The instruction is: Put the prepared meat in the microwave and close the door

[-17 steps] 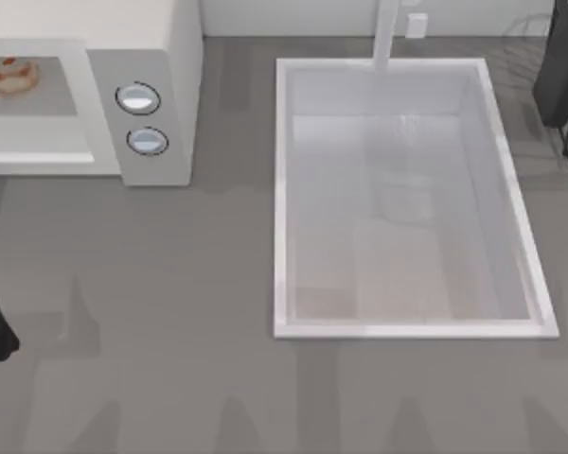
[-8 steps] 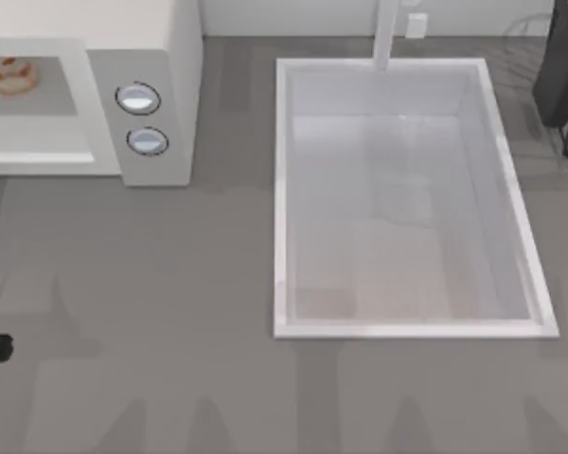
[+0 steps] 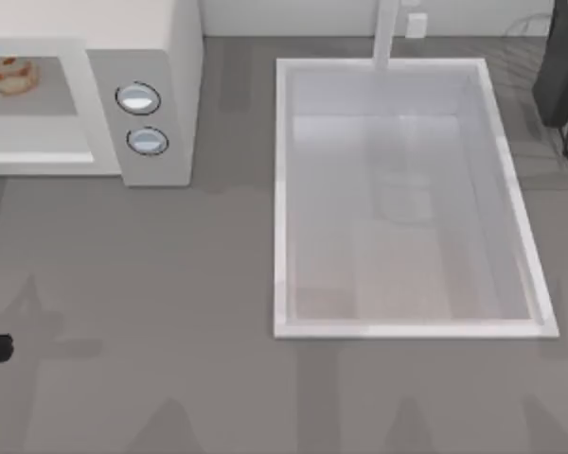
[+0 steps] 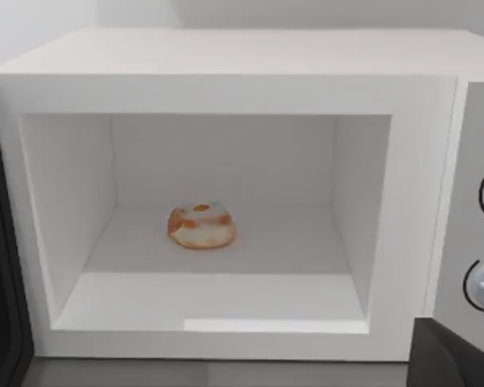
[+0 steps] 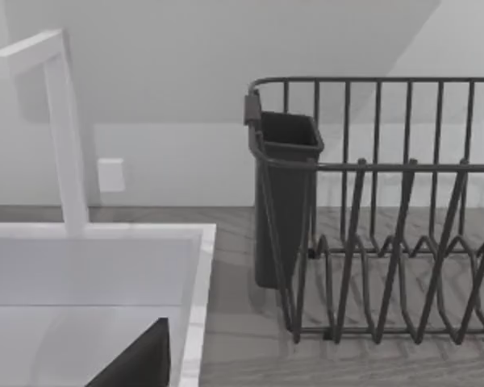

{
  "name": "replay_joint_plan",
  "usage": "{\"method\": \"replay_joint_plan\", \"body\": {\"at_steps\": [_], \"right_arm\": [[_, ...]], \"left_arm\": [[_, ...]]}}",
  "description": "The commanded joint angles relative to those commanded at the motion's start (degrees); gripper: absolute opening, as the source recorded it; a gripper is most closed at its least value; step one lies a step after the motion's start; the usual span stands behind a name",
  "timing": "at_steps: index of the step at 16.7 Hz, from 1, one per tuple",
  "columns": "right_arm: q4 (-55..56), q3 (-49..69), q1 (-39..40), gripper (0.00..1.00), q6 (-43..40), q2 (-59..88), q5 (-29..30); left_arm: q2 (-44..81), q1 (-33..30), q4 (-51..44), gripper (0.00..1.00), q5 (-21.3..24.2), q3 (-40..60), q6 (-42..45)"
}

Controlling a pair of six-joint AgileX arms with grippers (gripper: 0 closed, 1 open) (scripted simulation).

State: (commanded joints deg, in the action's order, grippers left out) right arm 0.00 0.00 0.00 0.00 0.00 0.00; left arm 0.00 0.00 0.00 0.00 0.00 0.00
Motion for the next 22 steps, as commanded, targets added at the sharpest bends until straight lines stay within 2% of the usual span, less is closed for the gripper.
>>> {"method": "replay_joint_plan", "body": {"at_steps": [7,10,15,22], "right_arm": [[0.0,0.0,0.0,1.0,0.0,0.0,0.0],[0.0,0.0,0.0,1.0,0.0,0.0,0.0],[0.0,0.0,0.0,1.0,0.0,0.0,0.0],[0.0,0.0,0.0,1.0,0.0,0.0,0.0]], "left_arm": [[0.0,0.0,0.0,0.0,0.0,0.0,0.0],[3.7,2.8,-2.0,0.0,1.8,3.5,2.4],[21.0,14.2,-10.3,0.0,9.2,18.3,12.5],[59.0,36.7,-26.4,0.0,23.8,47.4,32.4]]}}
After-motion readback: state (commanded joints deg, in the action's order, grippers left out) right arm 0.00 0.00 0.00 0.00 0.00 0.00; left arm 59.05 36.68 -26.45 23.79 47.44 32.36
